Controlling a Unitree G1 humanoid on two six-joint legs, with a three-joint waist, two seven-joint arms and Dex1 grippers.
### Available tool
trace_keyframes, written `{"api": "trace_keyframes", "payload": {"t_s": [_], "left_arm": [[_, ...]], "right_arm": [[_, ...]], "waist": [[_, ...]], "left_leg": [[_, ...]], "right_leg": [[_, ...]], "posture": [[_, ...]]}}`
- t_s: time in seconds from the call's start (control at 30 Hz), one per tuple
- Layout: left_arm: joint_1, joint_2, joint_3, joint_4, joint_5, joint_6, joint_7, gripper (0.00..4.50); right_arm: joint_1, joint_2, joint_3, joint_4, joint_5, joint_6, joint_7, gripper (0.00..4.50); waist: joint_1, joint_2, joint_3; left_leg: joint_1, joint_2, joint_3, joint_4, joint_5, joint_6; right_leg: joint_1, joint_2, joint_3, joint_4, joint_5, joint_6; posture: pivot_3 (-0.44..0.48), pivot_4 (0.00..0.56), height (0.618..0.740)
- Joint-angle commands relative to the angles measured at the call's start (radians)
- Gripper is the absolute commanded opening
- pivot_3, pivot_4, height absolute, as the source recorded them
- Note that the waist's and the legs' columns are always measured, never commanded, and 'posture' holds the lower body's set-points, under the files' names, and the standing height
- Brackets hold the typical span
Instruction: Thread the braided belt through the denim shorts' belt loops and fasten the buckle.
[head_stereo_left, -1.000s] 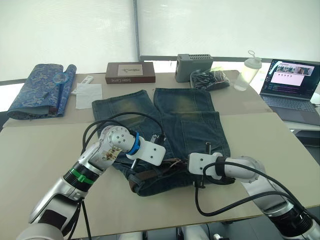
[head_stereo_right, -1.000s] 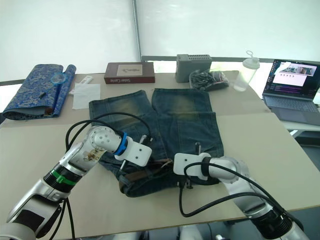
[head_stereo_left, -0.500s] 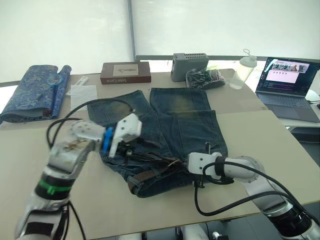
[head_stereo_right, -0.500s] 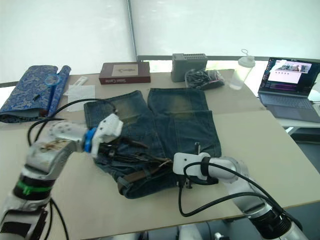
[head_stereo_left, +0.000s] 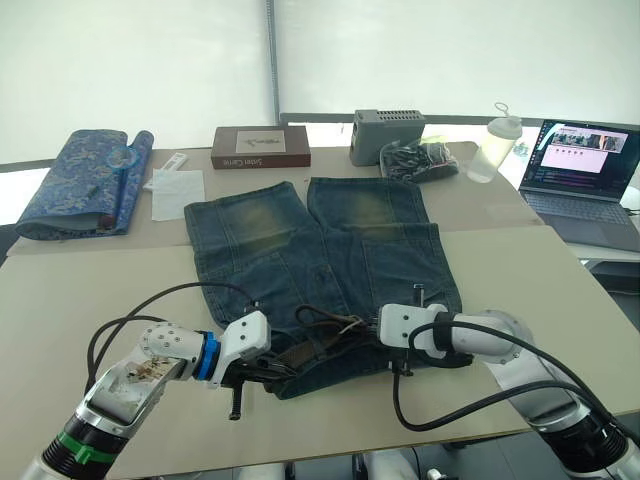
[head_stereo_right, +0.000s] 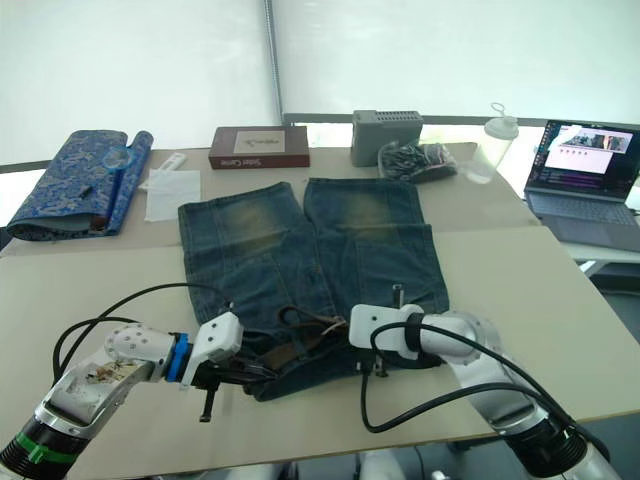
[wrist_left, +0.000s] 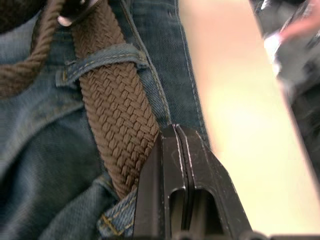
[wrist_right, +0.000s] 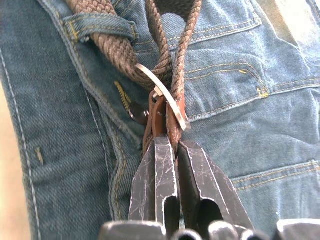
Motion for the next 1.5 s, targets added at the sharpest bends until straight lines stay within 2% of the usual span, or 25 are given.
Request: {"api": "trace_keyframes", "payload": {"t_s": [0.03,0.23,0.43,0.57,0.63,0.77,0.93,1.03,1.1,1.17,1.27,1.3,1.4,1.5], "left_arm": [[0.027,0.010,-0.074,0.123,0.127,0.006,0.078,0.05],[0.019,0.002,-0.104,0.181,0.160,-0.004,0.128,0.05],[0.000,0.022,-0.123,0.259,0.203,-0.062,0.150,0.05],[-0.023,0.053,-0.125,0.337,0.247,-0.132,0.159,0.05],[-0.037,0.063,-0.118,0.370,0.246,-0.152,0.158,0.05],[-0.060,0.088,-0.123,0.434,0.279,-0.220,0.165,0.05],[-0.102,0.125,-0.125,0.547,0.327,-0.327,0.167,0.05],[-0.136,0.147,-0.116,0.625,0.344,-0.391,0.161,0.05],[-0.143,0.146,-0.083,0.644,0.303,-0.452,0.144,0.05],[-0.122,0.117,-0.011,0.600,0.188,-0.480,0.116,0.05],[-0.049,0.085,0.128,0.435,0.011,-0.405,0.117,0.00],[-0.014,0.084,0.180,0.364,-0.062,-0.351,0.115,0.26],[0.089,0.084,0.353,0.157,-0.303,-0.110,0.169,1.28],[0.174,0.077,0.520,-0.002,-0.513,0.103,0.277,2.82]], "right_arm": [[0.006,-0.064,-0.091,-0.002,0.003,-0.044,0.003,0.00],[0.053,-0.177,-0.195,0.061,-0.004,-0.127,-0.008,0.00],[0.105,-0.253,-0.263,0.118,-0.027,-0.226,-0.024,0.00],[0.132,-0.273,-0.326,0.141,-0.063,-0.236,-0.077,0.00],[0.152,-0.277,-0.359,0.136,-0.084,-0.212,-0.100,0.00],[0.188,-0.279,-0.410,0.119,-0.128,-0.174,-0.139,0.00],[0.247,-0.271,-0.417,0.066,-0.127,-0.156,-0.130,0.00],[0.325,-0.257,-0.405,0.000,-0.045,-0.183,-0.070,0.00],[0.374,-0.229,-0.373,-0.037,-0.029,-0.184,-0.070,0.00],[0.398,-0.201,-0.352,-0.037,-0.036,-0.169,-0.087,0.00],[0.435,-0.165,-0.399,-0.028,0.021,-0.161,-0.085,1.07],[0.456,-0.154,-0.425,-0.041,0.063,-0.135,-0.068,1.41],[0.486,-0.079,-0.545,-0.110,0.270,0.005,-0.042,2.46],[0.496,-0.015,-0.661,-0.166,0.497,0.153,-0.022,3.53]], "waist": [[0.004,0.004,-0.002],[0.014,0.006,-0.003],[0.010,0.010,-0.006],[0.002,0.011,-0.007],[0.000,0.017,-0.010],[-0.008,0.018,-0.011],[-0.011,0.020,-0.012],[-0.011,0.019,-0.012],[-0.015,0.019,-0.012],[-0.022,0.019,-0.012],[-0.036,0.017,-0.010],[-0.036,0.016,-0.009],[-0.035,-0.002,0.000],[-0.032,-0.006,0.003]], "left_leg": [[0.001,0.000,0.000,0.000,0.000,0.000],[0.012,0.001,0.000,-0.002,0.000,-0.001],[0.016,0.003,0.002,-0.009,0.000,-0.001],[0.023,0.003,0.003,-0.018,0.000,-0.001],[0.026,0.004,0.004,-0.018,0.000,-0.001],[0.028,0.006,0.003,-0.020,0.000,-0.001],[0.029,0.006,0.003,-0.025,0.000,-0.002],[0.029,0.006,0.003,-0.026,0.001,-0.002],[0.029,0.006,0.003,-0.028,0.001,-0.002],[0.029,0.006,0.003,-0.032,0.001,-0.002],[0.029,0.006,0.003,-0.033,0.000,-0.002],[0.029,0.007,0.003,-0.033,0.001,-0.002],[0.020,0.007,0.002,-0.033,0.001,-0.003],[0.010,0.007,0.000,-0.031,0.000,-0.008]], "right_leg": [[0.001,0.000,0.000,0.000,0.000,0.000],[0.010,0.000,-0.001,-0.001,-0.002,0.001],[0.011,0.002,-0.001,-0.001,-0.004,-0.002],[0.013,0.003,0.001,0.000,-0.008,-0.007],[0.014,0.003,0.001,0.001,-0.008,-0.007],[0.014,0.005,-0.001,0.001,-0.009,-0.008],[0.013,0.005,0.000,0.001,-0.010,-0.009],[0.013,0.006,0.000,0.001,-0.010,-0.010],[0.013,0.007,0.000,0.001,-0.011,-0.011],[0.013,0.006,0.000,0.001,-0.011,-0.011],[0.010,0.006,-0.001,0.001,-0.011,-0.012],[0.007,0.006,-0.001,0.002,-0.011,-0.012],[-0.003,0.006,-0.001,0.003,-0.008,-0.008],[-0.009,0.003,-0.002,0.001,-0.006,-0.010]], "posture": [[0.000,0.150,0.740],[0.000,0.150,0.740],[0.000,0.150,0.740],[0.000,0.150,0.740],[0.000,0.150,0.740],[0.000,0.150,0.740],[0.000,0.150,0.740],[0.000,0.150,0.740],[0.000,0.150,0.740],[0.000,0.150,0.740],[0.000,0.150,0.740],[0.000,0.150,0.740],[0.000,0.150,0.740],[0.000,0.150,0.740]]}}
